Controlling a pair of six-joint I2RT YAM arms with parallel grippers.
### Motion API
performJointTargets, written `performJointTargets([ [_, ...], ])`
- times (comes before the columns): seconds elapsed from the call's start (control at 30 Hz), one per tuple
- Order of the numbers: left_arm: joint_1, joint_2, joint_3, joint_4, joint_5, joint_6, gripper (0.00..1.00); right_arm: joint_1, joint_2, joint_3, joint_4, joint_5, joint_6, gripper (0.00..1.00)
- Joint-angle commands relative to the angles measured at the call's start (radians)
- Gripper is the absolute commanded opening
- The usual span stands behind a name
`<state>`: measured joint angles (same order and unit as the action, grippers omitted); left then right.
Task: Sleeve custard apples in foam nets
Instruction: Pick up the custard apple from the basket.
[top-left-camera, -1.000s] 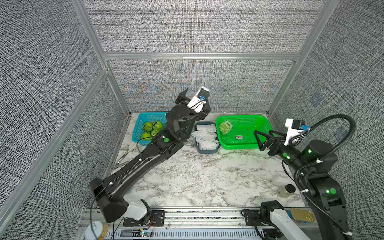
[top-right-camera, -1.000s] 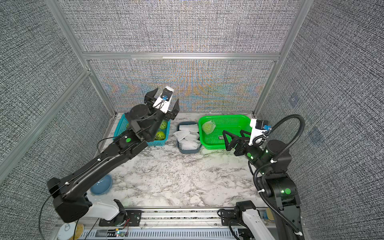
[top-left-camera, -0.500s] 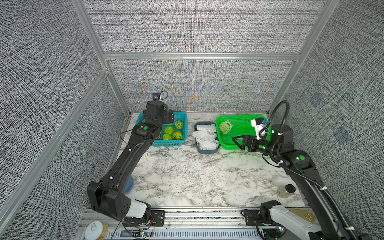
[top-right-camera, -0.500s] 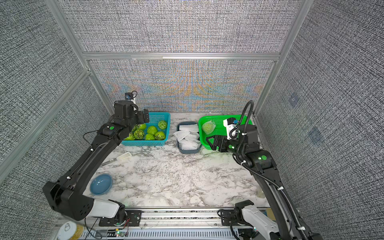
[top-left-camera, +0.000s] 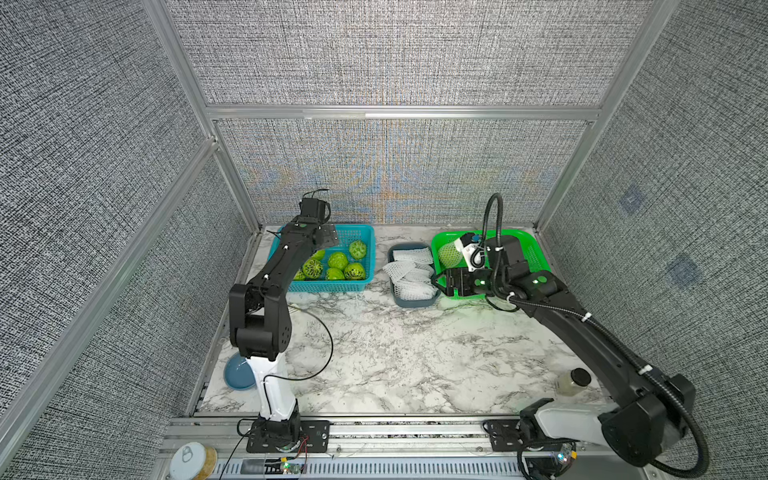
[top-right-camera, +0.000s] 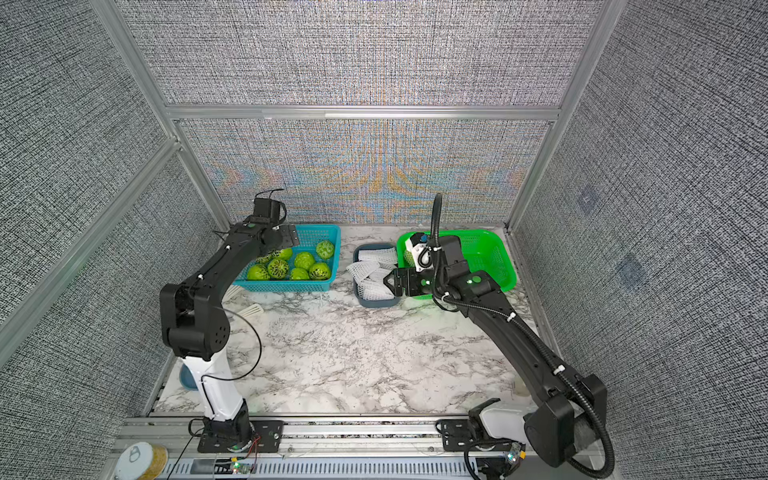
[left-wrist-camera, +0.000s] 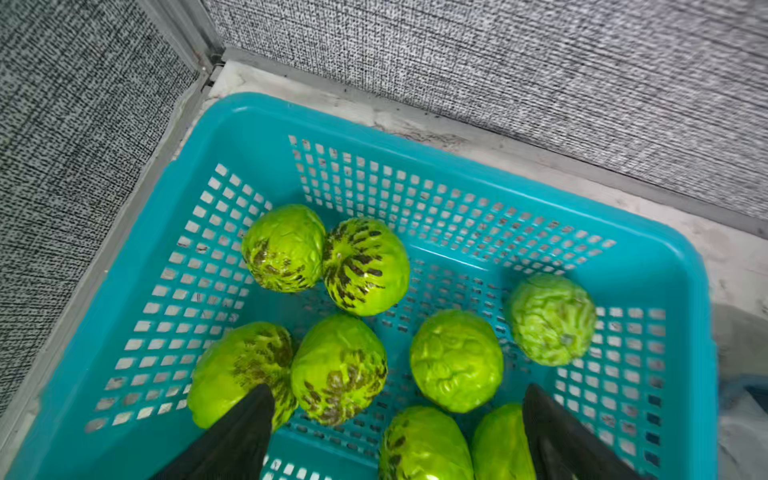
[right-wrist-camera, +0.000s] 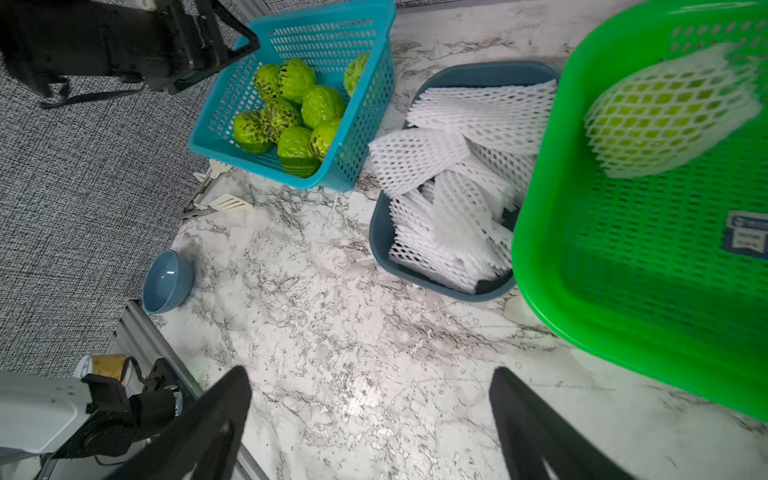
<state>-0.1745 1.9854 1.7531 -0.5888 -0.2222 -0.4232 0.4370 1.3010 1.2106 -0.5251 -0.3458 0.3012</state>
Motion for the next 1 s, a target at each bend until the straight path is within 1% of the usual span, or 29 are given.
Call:
performJointTargets([
  [0.0, 0.021, 0.084, 0.080, -0.085, -0.026, -0.047, 0.94, 0.010, 0.014, 0.003, 0.064, -0.037, 0.012, 0.92],
  [0.1, 0.050, 0.162, 0.163, -0.131, 0.000, -0.074, 0.94, 0.016, 0.013, -0.009, 0.089, -0.034, 0.016, 0.92],
  [0.23, 0.058, 0.247, 0.271, -0.181, -0.025, -0.063, 0.94, 0.016, 0.004, -0.020, 0.108, -0.027, 0.017, 0.92],
  [0.33, 0.058, 0.296, 0.323, -0.203, -0.029, -0.057, 0.94, 0.018, 0.001, -0.016, 0.107, -0.015, 0.013, 0.92],
  [0.43, 0.059, 0.329, 0.349, -0.206, -0.013, -0.055, 0.94, 0.017, -0.005, -0.016, 0.109, -0.013, 0.013, 0.92],
  [0.6, 0.064, 0.369, 0.363, -0.206, -0.043, -0.060, 0.93, 0.017, -0.006, -0.012, 0.109, -0.009, 0.013, 0.92],
  [0.8, 0.068, 0.410, 0.390, -0.197, -0.032, -0.056, 0.93, 0.018, -0.003, -0.016, 0.116, -0.009, 0.020, 0.92],
  [0.87, 0.069, 0.427, 0.408, -0.200, -0.026, -0.060, 0.91, 0.019, 0.001, -0.013, 0.116, -0.009, 0.021, 0.92],
  [0.97, 0.070, 0.445, 0.429, -0.200, -0.023, -0.061, 0.84, 0.020, 0.004, -0.013, 0.116, -0.006, 0.024, 0.92],
])
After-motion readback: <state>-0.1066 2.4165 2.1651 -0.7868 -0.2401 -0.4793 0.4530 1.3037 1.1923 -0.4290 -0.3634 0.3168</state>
